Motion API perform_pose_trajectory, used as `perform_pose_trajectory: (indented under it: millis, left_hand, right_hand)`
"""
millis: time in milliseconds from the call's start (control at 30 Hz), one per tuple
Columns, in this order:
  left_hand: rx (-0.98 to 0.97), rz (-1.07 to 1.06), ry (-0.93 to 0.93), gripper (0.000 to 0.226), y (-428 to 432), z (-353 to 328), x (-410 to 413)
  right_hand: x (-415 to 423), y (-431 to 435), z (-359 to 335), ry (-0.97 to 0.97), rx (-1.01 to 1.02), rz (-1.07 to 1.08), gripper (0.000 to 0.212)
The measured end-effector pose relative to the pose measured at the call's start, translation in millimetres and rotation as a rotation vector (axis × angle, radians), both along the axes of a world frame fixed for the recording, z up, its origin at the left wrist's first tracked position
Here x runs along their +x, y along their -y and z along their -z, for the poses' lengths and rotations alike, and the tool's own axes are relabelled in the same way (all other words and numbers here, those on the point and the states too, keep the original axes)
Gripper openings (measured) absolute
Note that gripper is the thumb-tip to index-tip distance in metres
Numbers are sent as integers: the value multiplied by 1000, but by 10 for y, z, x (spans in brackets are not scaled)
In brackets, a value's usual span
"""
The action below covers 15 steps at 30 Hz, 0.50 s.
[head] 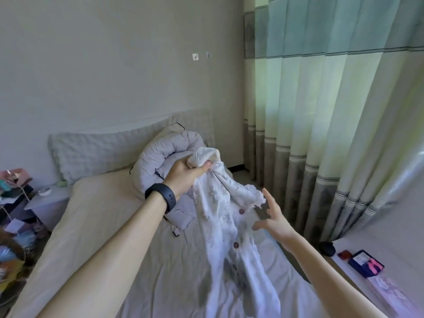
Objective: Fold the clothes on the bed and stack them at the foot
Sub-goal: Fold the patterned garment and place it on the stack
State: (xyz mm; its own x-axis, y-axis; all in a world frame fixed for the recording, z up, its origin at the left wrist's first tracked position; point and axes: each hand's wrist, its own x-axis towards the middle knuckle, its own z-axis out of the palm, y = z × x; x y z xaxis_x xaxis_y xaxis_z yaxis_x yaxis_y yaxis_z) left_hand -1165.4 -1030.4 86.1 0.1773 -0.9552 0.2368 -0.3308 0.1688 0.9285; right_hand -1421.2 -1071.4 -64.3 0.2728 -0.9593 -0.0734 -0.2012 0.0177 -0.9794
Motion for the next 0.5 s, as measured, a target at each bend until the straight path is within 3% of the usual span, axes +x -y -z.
perform_pose_trajectory:
  millis: [67, 167, 200, 267, 333, 433, 500]
  left_hand:
    - [35, -4, -138, 10, -43, -62, 9]
    - [103, -11, -365, 23, -177, -115, 73]
    - [132, -1, -429, 27, -226, -120, 110]
    - [174, 25, -518, 33, -349, -128, 192]
    - [178, 28, -562, 36, -457, -120, 309]
    - [181, 18, -597, 24, -656, -92, 516]
    - [178, 1, -611, 18, -777, -65, 654]
  right_hand:
    - [18, 56, 131, -40, 68, -78, 126]
    - [148, 161, 154, 97, 284, -37, 133]
    - [194, 192, 177, 157, 397, -18, 124]
    - [309, 213, 230, 239, 593, -50, 83]
    - [475, 179, 276, 234, 706, -185, 55]
    - [853, 66, 303, 147, 689, -352, 17]
    - [1121, -20, 291, 112, 614, -320, 9]
